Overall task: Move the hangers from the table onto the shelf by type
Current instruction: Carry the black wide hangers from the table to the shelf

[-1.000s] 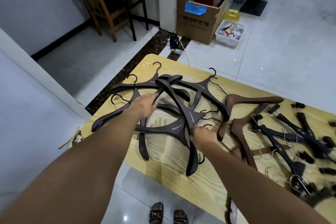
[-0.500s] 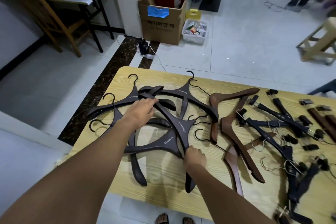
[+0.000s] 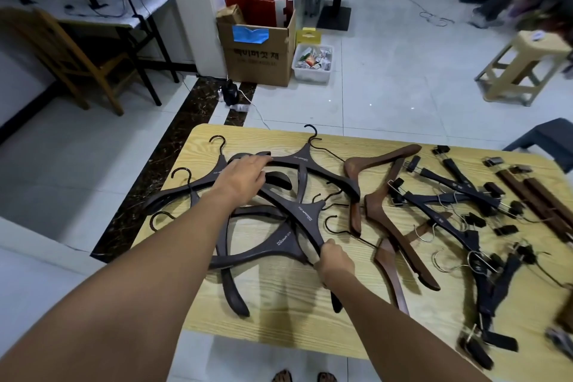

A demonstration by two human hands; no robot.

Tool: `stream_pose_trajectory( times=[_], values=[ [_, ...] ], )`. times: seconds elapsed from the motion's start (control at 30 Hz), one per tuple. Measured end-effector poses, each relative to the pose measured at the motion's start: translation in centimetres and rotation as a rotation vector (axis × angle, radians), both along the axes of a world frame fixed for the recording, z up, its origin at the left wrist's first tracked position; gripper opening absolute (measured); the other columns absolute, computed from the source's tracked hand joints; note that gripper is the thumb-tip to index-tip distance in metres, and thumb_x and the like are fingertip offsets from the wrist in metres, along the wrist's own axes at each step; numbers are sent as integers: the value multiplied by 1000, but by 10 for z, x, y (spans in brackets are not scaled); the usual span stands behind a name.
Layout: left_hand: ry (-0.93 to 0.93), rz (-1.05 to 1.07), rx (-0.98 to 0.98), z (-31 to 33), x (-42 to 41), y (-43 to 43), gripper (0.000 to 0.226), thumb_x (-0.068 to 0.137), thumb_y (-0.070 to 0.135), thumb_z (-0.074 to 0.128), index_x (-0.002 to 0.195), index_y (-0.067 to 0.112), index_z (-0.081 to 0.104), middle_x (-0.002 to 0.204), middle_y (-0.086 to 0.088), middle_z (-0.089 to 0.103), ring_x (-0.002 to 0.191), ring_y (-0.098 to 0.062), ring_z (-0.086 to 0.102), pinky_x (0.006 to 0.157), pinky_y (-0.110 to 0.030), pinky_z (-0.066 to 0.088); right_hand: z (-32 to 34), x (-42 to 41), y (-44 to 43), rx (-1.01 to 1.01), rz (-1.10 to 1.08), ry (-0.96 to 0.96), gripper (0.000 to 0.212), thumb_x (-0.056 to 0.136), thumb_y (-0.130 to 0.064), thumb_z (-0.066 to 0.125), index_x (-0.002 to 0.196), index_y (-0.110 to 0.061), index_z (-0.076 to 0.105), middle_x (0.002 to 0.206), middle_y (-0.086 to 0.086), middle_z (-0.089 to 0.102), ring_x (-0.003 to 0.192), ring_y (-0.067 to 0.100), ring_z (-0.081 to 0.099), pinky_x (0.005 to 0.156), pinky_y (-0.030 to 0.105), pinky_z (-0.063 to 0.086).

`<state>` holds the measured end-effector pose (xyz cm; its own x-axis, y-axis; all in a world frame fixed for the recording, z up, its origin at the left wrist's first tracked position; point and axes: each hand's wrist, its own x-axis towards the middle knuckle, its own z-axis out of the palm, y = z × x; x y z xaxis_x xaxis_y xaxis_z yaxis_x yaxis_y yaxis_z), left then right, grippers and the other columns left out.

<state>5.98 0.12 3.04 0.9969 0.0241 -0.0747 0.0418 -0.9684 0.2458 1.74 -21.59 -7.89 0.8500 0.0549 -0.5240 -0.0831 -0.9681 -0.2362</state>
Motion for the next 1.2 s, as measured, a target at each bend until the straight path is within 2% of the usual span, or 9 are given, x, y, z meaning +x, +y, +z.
stream_pose_trajectory(
  times=[0.23,0.37,0.63,0.83,1.2],
  values=[
    [-8,-5,13,17,-12,-6,43,99,20,34,142,23,35,140,-2,48,126,-25,44,105,-43,38,16,-4,-11,-30,29,-27,25,92,-12,54,116,-10,53,120,8,60,112,28,60,78,31,44],
    [-49,-4,20,27,-18,-6,40,99,19,34,140,21,38,136,-4,51,124,-24,44,106,-38,35,21,-8,-17,-34,33,-53,23,90,-10,56,113,-10,56,117,9,62,109,29,61,75,30,42],
    [-113,3,36,46,-23,-7,41,100,18,33,141,20,37,140,-3,49,129,-23,41,106,-35,31,37,-11,-26,-42,69,-89,25,91,-11,56,116,-8,55,119,10,60,110,29,60,80,31,45],
    [-124,5,60,59,-25,-8,43,99,19,34,142,21,36,142,-3,47,131,-25,40,108,-40,34,47,-13,-26,15,70,-60,27,89,-12,59,115,-7,55,116,11,60,106,30,61,73,31,41],
    [-170,17,99,86,-29,-2,42,98,18,36,140,21,37,135,-8,51,122,-30,45,99,-41,37,72,-6,-10,17,191,-168,18,89,-11,57,107,-9,57,109,10,63,102,30,62,71,31,41]
  ],
)
